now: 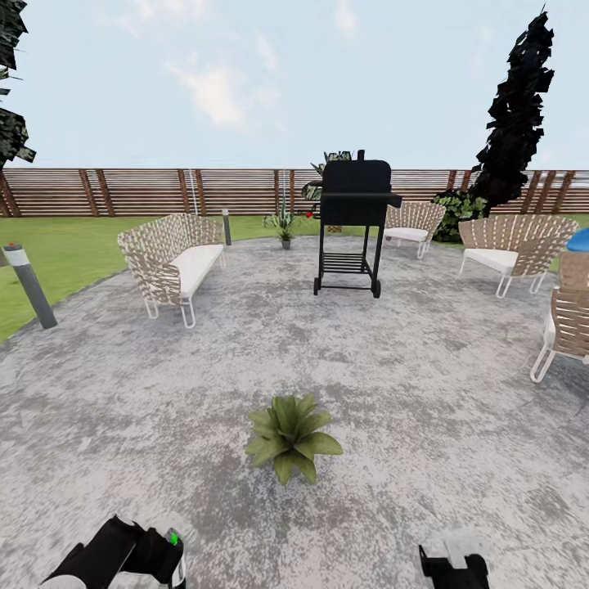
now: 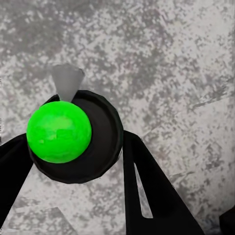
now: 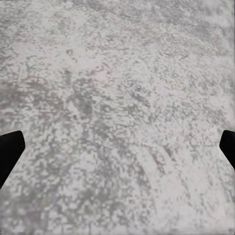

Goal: Pick up the pesticide atomizer in the garden and spray insectifuge to fully cover both potted plants in the garden.

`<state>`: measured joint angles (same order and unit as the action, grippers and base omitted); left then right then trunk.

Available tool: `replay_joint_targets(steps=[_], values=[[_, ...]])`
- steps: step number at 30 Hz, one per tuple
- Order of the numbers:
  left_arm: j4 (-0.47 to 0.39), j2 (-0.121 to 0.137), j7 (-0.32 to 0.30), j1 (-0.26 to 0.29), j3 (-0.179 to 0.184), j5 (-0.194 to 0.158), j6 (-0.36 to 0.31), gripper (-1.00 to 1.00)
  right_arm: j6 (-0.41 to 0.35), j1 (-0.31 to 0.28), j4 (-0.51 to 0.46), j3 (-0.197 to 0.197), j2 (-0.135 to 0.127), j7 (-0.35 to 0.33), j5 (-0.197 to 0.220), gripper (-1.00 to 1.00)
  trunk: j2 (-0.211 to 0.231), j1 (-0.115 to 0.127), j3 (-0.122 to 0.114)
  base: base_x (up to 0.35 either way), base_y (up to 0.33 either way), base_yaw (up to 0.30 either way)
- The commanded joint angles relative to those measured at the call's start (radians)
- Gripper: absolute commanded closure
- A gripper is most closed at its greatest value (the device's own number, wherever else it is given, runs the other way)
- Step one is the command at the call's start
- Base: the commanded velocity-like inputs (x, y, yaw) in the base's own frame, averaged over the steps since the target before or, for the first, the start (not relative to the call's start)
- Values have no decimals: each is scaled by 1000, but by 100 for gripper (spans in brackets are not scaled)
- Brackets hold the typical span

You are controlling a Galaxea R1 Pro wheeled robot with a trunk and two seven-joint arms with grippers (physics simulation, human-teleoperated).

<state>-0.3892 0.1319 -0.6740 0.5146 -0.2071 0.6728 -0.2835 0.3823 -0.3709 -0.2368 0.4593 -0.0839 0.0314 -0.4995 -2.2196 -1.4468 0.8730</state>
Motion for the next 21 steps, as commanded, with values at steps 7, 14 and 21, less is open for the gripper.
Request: replay_joint_targets(steps=[7,14,21], values=[[-19,-6,-9,4,-6,5,-71,100,4,-1,2,14,-1,4,-7,-100,0,0,1,266,0,0],[-22,-6,-9,4,-6,5,-98,100,4,0,2,15,0,4,-7,-100,0,0,1,334,0,0],[-22,-7,-7,4,-6,7,-101,100,5,0,2,15,-1,2,-8,-100,0,0,1,299,0,-10]])
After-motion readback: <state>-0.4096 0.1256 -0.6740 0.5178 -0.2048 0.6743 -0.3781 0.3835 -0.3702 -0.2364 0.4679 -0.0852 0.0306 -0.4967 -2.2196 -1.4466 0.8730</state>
